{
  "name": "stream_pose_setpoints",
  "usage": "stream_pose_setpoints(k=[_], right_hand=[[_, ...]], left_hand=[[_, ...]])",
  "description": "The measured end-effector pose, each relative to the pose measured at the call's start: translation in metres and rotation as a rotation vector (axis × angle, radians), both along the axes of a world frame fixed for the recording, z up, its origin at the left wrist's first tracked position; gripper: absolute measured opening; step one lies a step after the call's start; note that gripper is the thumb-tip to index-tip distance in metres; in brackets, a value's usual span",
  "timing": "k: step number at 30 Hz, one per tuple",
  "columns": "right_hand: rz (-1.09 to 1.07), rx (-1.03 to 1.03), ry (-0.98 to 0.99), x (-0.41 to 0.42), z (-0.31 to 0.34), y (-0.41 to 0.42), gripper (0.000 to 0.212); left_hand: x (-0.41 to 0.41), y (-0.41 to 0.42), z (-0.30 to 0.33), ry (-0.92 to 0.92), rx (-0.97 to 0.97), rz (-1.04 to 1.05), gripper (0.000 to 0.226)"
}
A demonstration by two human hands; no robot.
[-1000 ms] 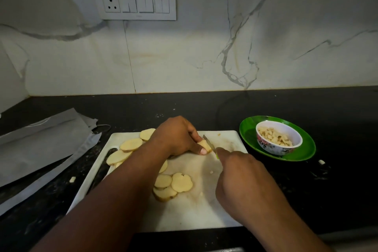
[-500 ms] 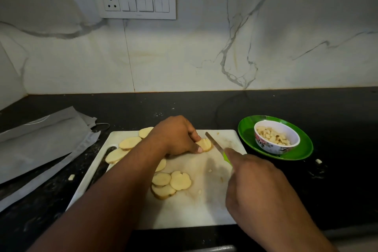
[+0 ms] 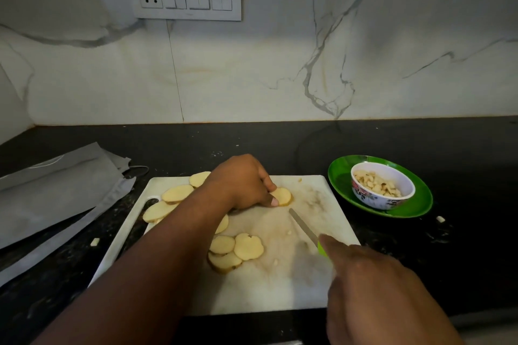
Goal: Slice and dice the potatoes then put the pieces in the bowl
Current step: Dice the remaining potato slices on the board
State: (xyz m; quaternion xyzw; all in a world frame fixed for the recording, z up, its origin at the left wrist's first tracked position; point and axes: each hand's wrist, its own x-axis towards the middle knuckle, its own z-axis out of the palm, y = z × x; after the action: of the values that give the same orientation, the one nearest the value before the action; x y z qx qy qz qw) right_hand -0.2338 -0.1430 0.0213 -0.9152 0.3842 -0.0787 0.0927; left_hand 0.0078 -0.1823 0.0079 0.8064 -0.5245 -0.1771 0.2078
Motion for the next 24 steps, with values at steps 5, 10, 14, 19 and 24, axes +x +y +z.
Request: stream_pose_setpoints(k=[5, 10, 14, 19, 24], right_hand=[[-0.044, -0.122, -0.076, 0.027, -0.005, -0.014, 0.065], [-0.059, -0.075, -0.06, 0.047, -0.026, -0.02, 0.069], [-0.044, 0.007, 0.012, 0.024, -0.022, -0.003, 0.076], [-0.056, 0.035, 0.009, 0.01, -0.004, 0.003, 0.073], [-0.05, -0.096, -0.095, 0.042, -0.016, -0.019, 0.063]], left_hand=[[-0.002, 0.002, -0.001, -0.015, -0.012, 0.013, 0.027], [-0.001, 0.001, -0.004, -0.001, -0.019, 0.023, 0.028], [0.003, -0.002, -0.002, 0.024, -0.01, 0.045, 0.027], [0.005, -0.001, -0.004, 0.008, -0.018, 0.039, 0.018], [0.002, -0.001, -0.003, 0.01, 0.0, 0.044, 0.016]])
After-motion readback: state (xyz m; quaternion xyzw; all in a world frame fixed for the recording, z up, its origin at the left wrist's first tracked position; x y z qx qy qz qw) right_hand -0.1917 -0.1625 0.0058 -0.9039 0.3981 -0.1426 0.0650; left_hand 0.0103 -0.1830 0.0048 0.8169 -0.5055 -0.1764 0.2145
